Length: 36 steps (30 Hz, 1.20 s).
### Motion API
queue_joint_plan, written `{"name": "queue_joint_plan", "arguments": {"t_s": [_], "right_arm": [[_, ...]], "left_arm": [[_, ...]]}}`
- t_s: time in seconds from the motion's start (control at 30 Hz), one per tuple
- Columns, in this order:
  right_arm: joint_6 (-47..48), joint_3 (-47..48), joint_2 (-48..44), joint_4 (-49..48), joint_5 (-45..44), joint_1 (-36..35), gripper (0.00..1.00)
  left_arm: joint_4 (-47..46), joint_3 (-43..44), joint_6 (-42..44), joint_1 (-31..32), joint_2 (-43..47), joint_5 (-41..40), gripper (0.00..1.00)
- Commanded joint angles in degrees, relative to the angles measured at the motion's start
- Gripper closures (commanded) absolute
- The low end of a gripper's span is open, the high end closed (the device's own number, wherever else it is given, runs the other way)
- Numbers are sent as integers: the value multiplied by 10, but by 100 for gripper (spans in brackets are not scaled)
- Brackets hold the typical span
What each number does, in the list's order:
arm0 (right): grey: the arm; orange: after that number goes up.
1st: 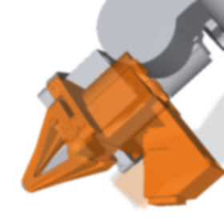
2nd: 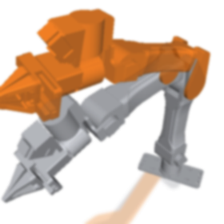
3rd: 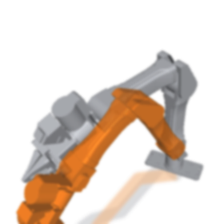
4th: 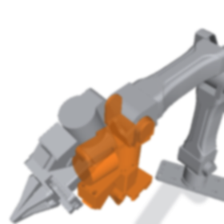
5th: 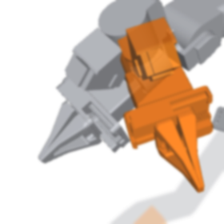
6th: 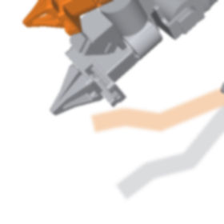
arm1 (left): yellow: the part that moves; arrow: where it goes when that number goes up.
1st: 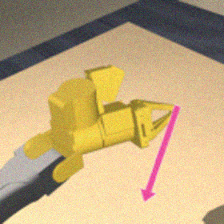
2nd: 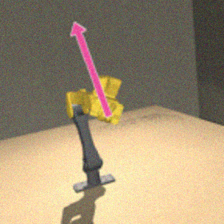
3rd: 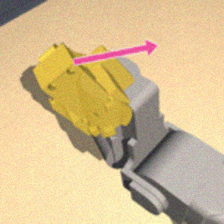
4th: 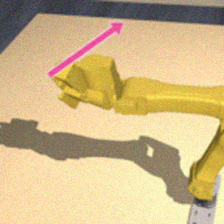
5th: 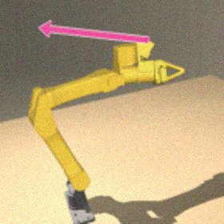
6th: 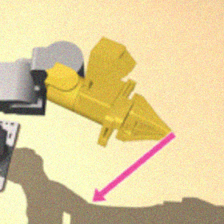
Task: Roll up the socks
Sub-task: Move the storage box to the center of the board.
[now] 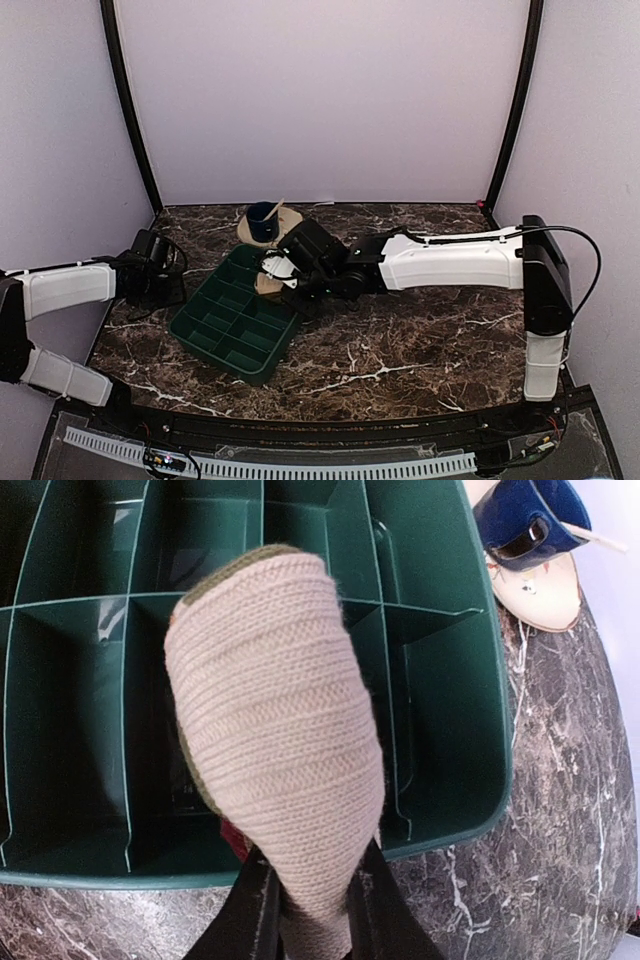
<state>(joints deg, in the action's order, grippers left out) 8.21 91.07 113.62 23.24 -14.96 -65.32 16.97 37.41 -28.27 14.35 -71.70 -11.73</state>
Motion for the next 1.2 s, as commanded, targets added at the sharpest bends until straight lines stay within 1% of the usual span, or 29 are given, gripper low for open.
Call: {"name": "queue_joint_plan", "arguments": {"t_s": [0.0, 0.2, 0.33, 0.7, 1.17], "right_arm": [[24, 22, 8, -22, -31, -3, 100], [70, 32, 39, -19, -75, -30, 100], [85, 41, 59, -17, -95, -52, 100], [78, 46, 62, -7, -100, -84, 100], [43, 87, 78, 68, -77, -94, 100]], "left_arm": [[-16, -9, -5, -4, -18, 23, 51], [-31, -16, -11, -3, -30, 46, 52], [-34, -20, -14, -3, -32, 59, 53], [-39, -25, -16, -4, -27, 81, 55], [-46, -28, -17, -3, -28, 90, 56]]}}
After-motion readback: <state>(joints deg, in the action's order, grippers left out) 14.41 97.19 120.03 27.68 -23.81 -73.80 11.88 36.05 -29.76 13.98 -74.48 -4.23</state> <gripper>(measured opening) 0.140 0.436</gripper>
